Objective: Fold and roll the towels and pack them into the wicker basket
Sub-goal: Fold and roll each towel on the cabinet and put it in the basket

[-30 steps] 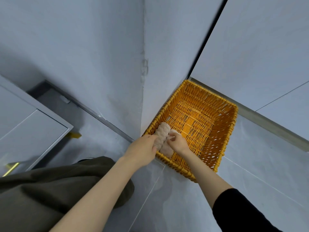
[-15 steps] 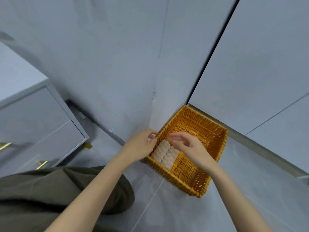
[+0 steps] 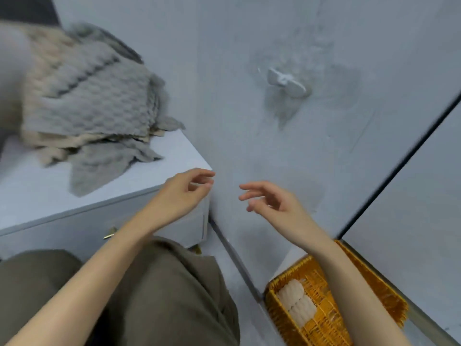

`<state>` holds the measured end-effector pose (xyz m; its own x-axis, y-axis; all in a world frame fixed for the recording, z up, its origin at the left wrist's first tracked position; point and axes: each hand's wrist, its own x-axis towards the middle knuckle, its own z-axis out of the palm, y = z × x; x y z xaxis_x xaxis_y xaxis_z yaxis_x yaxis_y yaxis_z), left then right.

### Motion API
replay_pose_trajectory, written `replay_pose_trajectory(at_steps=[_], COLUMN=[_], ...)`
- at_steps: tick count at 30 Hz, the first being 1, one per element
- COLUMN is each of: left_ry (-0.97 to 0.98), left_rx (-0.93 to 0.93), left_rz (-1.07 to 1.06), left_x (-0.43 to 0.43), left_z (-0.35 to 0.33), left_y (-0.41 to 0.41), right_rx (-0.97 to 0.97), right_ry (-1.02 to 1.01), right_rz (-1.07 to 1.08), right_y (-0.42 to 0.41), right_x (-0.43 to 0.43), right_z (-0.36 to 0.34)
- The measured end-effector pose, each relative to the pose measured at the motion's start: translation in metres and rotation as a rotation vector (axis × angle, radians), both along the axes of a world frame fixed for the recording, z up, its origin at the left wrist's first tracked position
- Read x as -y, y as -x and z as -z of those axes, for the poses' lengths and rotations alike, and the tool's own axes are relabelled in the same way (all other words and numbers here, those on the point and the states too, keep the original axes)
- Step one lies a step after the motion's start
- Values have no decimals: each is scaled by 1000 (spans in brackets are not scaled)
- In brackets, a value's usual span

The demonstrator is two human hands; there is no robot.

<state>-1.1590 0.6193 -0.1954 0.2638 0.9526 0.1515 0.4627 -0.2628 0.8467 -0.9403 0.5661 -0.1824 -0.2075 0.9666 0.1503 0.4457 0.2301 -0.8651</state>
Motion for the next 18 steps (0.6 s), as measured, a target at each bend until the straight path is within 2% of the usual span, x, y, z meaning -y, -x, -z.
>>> replay_pose_trajectory(at_steps=[7, 11, 18], left_ry=[-18, -29, -60], left_rx=[23, -80, -371], left_rz=[-300, -448, -463], left_x=[-1, -6, -36], left_z=[-25, -13, 28], left_y=[121, 169, 200], right_rx=[43, 139, 396], right_ry=[-15, -15, -35], right_rz=[-185, -231, -197], right_y=[97, 152, 209], right_x=[-69, -114, -185], right_z=[-29, -19, 34])
